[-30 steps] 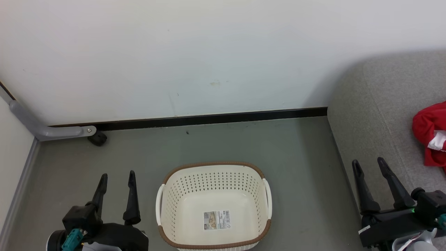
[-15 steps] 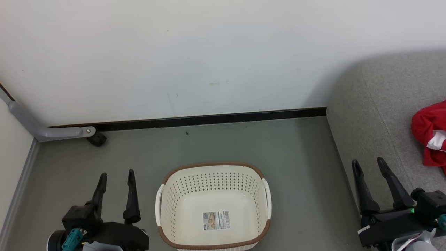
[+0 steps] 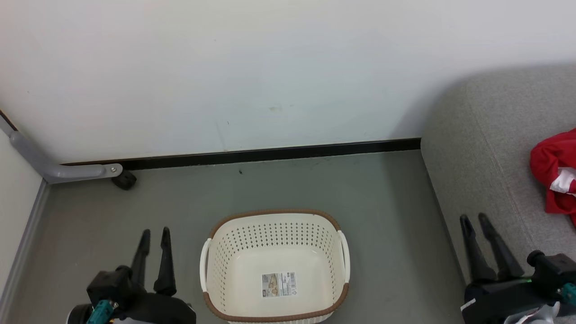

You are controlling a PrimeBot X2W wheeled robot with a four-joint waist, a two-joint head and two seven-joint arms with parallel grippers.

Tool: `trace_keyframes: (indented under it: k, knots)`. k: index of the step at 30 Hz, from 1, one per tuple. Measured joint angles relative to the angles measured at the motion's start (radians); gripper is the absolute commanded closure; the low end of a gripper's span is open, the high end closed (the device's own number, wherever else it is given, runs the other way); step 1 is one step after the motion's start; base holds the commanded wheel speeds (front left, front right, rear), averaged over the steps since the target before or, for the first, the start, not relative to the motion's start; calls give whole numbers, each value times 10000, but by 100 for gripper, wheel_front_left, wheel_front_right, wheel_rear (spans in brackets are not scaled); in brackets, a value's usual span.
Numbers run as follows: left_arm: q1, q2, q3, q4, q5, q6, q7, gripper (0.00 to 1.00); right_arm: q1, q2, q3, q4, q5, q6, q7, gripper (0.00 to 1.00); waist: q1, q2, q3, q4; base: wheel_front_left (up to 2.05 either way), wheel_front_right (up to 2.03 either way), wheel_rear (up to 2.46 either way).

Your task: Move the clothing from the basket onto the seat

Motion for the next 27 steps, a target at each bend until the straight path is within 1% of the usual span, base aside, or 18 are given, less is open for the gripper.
trace_keyframes:
  k: [5, 8, 10, 19, 20, 27]
  knots:
    - [441, -178, -94, 516, -2, 0, 2, 100, 436, 272, 157, 593, 2, 0, 13, 100, 0, 0, 0, -2, 0, 0, 0]
    - [563, -240, -59, 600, -92, -13, 104, 100, 546, 353, 119, 683, 167, 0, 98, 100, 0, 0, -4, -5, 0, 0, 0]
    - [560, -263, 25, 598, -470, -100, 211, 100, 541, 376, 2, 694, 439, 0, 190, 100, 0, 0, -13, -16, 0, 0, 0]
    - [552, -360, 316, 594, -1511, -280, 558, 100, 529, 514, -339, 746, 1597, 82, 543, 100, 1, 1, -35, -38, 0, 0, 0]
    - [551, -380, 362, 593, -1787, -357, 642, 100, 520, 545, -416, 767, 1806, 88, 631, 100, 0, 1, -39, -43, 0, 0, 0]
    - [548, -416, 600, 583, -2581, -456, 897, 100, 394, 660, -675, 809, 2685, 148, 897, 100, 0, 1, -55, -60, 0, 0, 0]
